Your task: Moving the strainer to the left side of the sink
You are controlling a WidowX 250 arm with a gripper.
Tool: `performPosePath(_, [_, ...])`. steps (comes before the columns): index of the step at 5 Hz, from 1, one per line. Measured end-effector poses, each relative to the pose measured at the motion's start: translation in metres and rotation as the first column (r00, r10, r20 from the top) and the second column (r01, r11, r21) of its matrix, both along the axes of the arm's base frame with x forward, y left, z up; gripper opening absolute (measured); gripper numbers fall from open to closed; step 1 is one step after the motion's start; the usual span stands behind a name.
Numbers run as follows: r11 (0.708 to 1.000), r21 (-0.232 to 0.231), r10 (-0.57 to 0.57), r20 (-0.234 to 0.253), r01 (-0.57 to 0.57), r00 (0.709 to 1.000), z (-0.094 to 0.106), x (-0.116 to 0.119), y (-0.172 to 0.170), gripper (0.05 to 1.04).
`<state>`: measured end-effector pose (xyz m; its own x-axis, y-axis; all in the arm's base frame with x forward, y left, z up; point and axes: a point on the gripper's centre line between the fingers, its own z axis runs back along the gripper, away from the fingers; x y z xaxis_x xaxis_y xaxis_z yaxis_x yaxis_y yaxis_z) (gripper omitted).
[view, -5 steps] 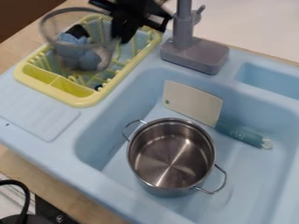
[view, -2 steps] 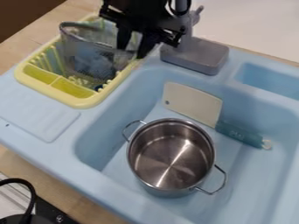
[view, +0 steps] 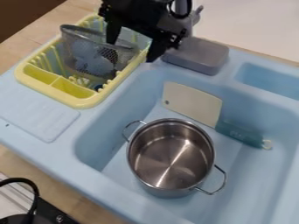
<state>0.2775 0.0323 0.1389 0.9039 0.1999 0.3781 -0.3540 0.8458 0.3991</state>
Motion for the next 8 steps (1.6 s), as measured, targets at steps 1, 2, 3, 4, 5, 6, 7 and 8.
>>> performPosePath(1, [0.999, 0.027, -0.027, 0.022, 0.027, 0.999, 0.005, -0.001, -0.001, 0.999])
performPosePath(2, [0.999, 0.000, -0.036, 0.042, 0.036, 0.998, 0.015, 0.002, 0.006, 0.999])
performPosePath(3, [0.999, 0.015, -0.045, 0.044, 0.044, 0.998, 0.023, -0.001, 0.007, 0.999])
performPosePath(4, [0.998, 0.000, -0.061, 0.082, 0.061, 0.995, 0.032, -0.004, 0.000, 0.999])
performPosePath(5, [0.994, -0.028, -0.098, 0.110, 0.102, 0.989, 0.034, -0.017, -0.011, 0.999])
performPosePath(6, [0.985, -0.098, -0.130, 0.144, 0.145, 0.981, 0.030, -0.034, -0.026, 0.999])
performPosePath(7, [0.972, -0.162, -0.149, 0.122, 0.168, 0.981, 0.022, -0.043, -0.038, 0.999])
performPosePath(8, [0.933, -0.294, -0.173, 0.141, 0.208, 0.975, 0.020, -0.056, -0.050, 0.999])
